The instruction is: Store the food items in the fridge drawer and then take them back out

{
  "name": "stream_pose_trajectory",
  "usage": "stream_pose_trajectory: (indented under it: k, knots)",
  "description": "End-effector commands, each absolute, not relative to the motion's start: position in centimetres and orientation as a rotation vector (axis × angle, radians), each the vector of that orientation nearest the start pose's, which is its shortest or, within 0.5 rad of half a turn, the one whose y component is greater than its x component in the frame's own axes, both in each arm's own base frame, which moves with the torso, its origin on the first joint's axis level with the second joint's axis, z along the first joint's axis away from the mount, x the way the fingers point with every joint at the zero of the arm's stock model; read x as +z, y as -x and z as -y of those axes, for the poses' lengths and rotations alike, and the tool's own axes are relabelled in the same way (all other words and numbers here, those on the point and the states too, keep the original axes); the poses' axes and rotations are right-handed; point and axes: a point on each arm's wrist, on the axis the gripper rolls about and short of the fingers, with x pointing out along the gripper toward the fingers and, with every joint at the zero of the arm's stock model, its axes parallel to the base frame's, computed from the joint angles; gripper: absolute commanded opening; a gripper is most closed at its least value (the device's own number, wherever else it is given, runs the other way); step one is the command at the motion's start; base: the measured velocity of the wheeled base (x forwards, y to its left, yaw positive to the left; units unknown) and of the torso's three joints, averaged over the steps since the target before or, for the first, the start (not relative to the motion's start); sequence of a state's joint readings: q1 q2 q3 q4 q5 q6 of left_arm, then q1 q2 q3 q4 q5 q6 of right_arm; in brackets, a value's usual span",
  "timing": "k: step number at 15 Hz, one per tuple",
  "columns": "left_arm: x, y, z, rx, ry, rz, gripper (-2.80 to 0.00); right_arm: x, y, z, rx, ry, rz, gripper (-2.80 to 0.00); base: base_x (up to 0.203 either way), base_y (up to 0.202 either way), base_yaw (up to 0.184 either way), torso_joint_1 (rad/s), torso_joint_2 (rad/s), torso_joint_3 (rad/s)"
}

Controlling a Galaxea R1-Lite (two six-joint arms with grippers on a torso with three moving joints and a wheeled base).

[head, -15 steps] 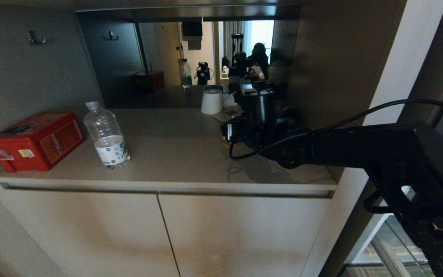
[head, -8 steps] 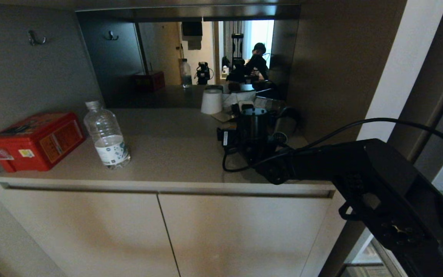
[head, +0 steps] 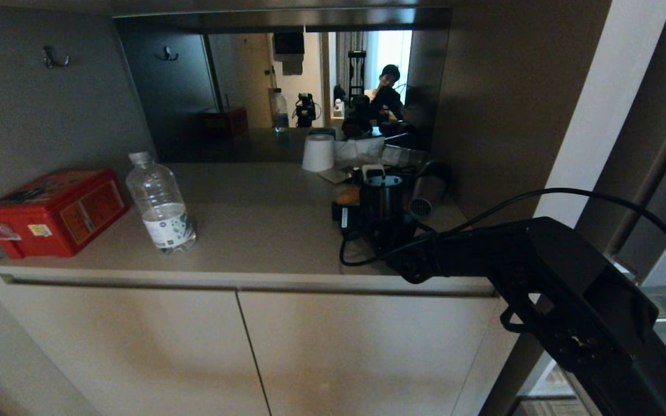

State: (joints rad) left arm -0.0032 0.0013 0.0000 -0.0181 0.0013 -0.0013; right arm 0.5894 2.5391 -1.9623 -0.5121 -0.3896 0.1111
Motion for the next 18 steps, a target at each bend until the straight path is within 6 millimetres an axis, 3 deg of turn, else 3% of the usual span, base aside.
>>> stream_pose_trajectory:
  k: [1,6,7,13,18]
  knots:
    - [7.6,2.2,0.0,-0.002,0.002,0.011,-2.8,13.2,-45.0,-29.0,0.194,-0.074,-0.066,0.0,0.0,0.0,0.0,0.0,0.0,0.0]
    - [7.6,2.2,0.0,-0.002,0.002,0.011,-2.8,12.9,-45.2,-28.8,0.198,-0.064,-0.068,0.0,0.0,0.0,0.0,0.0,0.0,0.0]
    - [7.6,2.2,0.0,-0.002,0.002,0.011,-2.8,12.9,-45.3,-28.7,0.196,-0.063,-0.069,-2.76,0.0,0.0,0.0,0.0,0.0,0.0]
    - [7.6,2.2,0.0,-0.002,0.002,0.011,-2.8,13.0,-45.4,-28.4,0.184,-0.063,-0.066,-2.8,0.0,0.0,0.0,0.0,0.0,0.0]
    - [7.6,2.2,0.0,-0.002,0.002,0.011,-2.8,14.4,-45.1,-28.2,0.182,-0.07,-0.043,-2.8,0.0,0.0,0.0,0.0,0.0,0.0]
